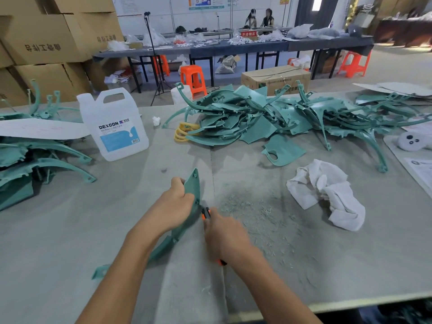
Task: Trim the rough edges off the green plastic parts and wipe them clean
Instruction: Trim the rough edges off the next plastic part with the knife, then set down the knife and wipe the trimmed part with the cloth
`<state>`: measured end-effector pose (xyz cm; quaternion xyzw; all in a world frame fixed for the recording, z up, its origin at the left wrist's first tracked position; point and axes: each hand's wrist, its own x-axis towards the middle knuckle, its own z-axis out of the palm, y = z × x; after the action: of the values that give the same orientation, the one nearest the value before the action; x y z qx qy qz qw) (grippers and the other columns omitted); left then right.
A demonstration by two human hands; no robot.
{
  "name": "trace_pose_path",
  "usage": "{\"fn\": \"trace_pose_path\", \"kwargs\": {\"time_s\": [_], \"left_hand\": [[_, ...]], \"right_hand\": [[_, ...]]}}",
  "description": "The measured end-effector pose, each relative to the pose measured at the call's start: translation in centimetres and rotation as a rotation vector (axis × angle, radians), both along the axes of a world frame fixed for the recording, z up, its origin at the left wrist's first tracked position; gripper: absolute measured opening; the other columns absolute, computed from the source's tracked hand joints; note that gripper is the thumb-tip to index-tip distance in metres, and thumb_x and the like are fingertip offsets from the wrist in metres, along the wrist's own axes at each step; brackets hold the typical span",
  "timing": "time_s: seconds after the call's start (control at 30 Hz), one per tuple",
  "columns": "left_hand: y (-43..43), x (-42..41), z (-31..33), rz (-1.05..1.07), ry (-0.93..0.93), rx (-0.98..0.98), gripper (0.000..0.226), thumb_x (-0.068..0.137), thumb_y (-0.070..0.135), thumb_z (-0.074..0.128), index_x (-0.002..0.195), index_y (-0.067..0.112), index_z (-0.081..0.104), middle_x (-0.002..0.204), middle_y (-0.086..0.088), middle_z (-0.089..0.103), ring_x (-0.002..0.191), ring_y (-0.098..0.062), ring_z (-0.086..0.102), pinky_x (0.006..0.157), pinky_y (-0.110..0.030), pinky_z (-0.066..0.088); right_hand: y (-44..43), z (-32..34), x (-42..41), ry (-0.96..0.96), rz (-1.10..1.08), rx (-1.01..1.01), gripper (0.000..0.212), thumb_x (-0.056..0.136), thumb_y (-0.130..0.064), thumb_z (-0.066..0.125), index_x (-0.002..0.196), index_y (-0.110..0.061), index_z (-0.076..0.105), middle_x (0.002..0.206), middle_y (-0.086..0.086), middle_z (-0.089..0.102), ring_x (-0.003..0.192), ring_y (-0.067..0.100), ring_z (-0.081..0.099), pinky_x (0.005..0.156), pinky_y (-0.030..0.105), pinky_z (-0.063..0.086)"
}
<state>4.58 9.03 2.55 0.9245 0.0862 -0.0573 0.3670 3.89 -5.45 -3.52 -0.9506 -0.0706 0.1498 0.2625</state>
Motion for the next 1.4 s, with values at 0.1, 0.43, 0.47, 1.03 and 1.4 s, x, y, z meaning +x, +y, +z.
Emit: {"fn": "trace_pose_path", "kwargs": {"time_s": [0.1, 0.43, 0.47, 1.03, 1.4], "left_hand": [[0.0, -0.3, -0.1, -0.004, -0.024, 0.046, 0.005, 0.091, 0.027, 0.038, 0.094, 0.031, 0.038, 0.087, -0.005, 0.063, 0.079, -0.023, 0.060, 0.071, -0.039, 0.047], [0.0, -3.8, -2.1, 0.227, -0.437, 0.107, 0.028, 0.091, 0.034, 0.066, 0.116, 0.039, 0.056, 0.110, 0.024, 0.067, 0.095, -0.008, 0.066, 0.081, -0.033, 0.052], [0.3, -4.2, -2.6, 0.264, -0.452, 0.062, 0.029, 0.089, 0.037, 0.069, 0.115, 0.040, 0.057, 0.106, 0.028, 0.066, 0.094, -0.003, 0.066, 0.080, -0.032, 0.051], [0.9, -4.8, -4.2, 0.214, -0.426, -0.392, 0.035, 0.094, 0.021, 0.069, 0.106, 0.054, 0.066, 0.102, 0.019, 0.075, 0.091, -0.009, 0.072, 0.085, -0.046, 0.058], [0.7, -5.4, -2.3, 0.235, -0.495, -0.626, 0.028, 0.092, 0.020, 0.072, 0.104, 0.046, 0.072, 0.099, 0.007, 0.077, 0.080, -0.009, 0.071, 0.062, -0.019, 0.054]], "right_hand": [[-1.7, 0.3, 0.5, -0.066, -0.001, 0.028, 0.028, 0.106, -0.039, 0.034, 0.122, -0.017, 0.043, 0.112, 0.020, 0.065, 0.104, 0.041, 0.061, 0.073, 0.041, 0.038], [-11.1, 1.8, 2.3, -0.607, -0.260, -0.012, 0.042, 0.099, -0.039, 0.056, 0.137, -0.023, 0.056, 0.135, 0.012, 0.055, 0.126, 0.034, 0.048, 0.106, 0.045, 0.034], [-13.2, 2.1, 3.2, -0.713, -0.313, -0.034, 0.042, 0.096, -0.036, 0.062, 0.135, -0.021, 0.060, 0.138, 0.015, 0.055, 0.129, 0.036, 0.046, 0.108, 0.049, 0.033], [-25.1, -2.1, 6.7, -0.604, -0.641, 0.093, 0.046, 0.083, -0.053, 0.070, 0.061, -0.020, 0.047, 0.099, 0.019, 0.055, 0.100, 0.040, 0.051, 0.090, 0.042, 0.041], [-23.2, 4.1, 5.9, -0.660, -0.523, 0.406, 0.006, 0.088, -0.046, 0.053, 0.090, -0.041, 0.056, 0.066, -0.013, 0.059, 0.064, 0.014, 0.054, 0.059, 0.031, 0.040]]}}
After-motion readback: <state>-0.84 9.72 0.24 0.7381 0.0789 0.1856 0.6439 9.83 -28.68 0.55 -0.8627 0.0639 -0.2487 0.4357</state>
